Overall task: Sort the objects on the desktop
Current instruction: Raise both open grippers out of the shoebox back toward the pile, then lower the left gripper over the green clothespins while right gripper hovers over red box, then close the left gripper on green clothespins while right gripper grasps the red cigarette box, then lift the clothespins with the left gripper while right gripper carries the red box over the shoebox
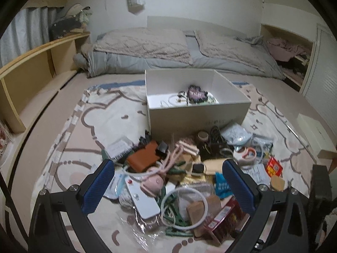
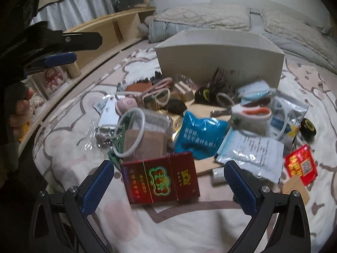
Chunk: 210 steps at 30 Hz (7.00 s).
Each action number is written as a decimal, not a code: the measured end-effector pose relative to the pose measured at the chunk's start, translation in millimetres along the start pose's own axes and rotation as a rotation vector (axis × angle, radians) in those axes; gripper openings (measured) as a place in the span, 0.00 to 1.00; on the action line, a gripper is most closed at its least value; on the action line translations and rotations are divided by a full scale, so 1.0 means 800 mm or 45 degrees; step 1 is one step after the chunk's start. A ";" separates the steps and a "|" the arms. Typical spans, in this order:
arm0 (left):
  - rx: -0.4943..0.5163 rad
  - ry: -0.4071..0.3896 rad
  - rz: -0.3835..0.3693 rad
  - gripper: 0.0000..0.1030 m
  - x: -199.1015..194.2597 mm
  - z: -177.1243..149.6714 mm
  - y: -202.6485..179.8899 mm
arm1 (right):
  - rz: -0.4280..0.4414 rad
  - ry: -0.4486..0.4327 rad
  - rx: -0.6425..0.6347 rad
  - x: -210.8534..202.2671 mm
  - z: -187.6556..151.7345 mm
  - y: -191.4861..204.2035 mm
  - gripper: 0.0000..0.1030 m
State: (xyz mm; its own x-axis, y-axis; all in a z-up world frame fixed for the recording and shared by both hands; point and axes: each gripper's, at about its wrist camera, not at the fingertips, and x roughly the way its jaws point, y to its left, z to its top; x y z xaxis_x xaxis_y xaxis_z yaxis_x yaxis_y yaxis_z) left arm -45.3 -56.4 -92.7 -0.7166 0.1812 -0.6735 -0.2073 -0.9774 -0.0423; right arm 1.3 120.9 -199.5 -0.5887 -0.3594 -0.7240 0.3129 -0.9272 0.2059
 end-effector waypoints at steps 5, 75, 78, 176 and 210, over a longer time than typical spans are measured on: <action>0.014 0.080 -0.025 1.00 0.008 -0.019 -0.001 | 0.007 0.043 0.001 0.012 -0.007 0.002 1.00; -0.162 0.303 -0.161 0.05 0.040 -0.067 0.023 | -0.004 0.190 0.108 0.036 -0.031 0.002 0.77; -0.125 0.317 -0.103 0.20 0.044 -0.074 0.022 | 0.002 0.196 0.104 0.036 -0.032 0.002 0.76; -0.138 0.052 -0.143 0.04 -0.025 0.013 -0.010 | -0.021 -0.013 0.306 -0.060 0.045 -0.029 0.91; -0.136 -0.181 -0.037 0.04 -0.077 0.097 -0.037 | -0.131 -0.190 0.095 -0.163 0.224 -0.026 0.91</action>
State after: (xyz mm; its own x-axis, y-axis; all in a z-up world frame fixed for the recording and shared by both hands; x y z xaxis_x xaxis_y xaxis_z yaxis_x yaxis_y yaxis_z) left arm -47.0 -30.0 7.4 -0.8001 0.2156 -0.5598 -0.1629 -0.9762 -0.1432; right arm -62.0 168.5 8.4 -0.7204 -0.2692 -0.6392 0.1928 -0.9630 0.1883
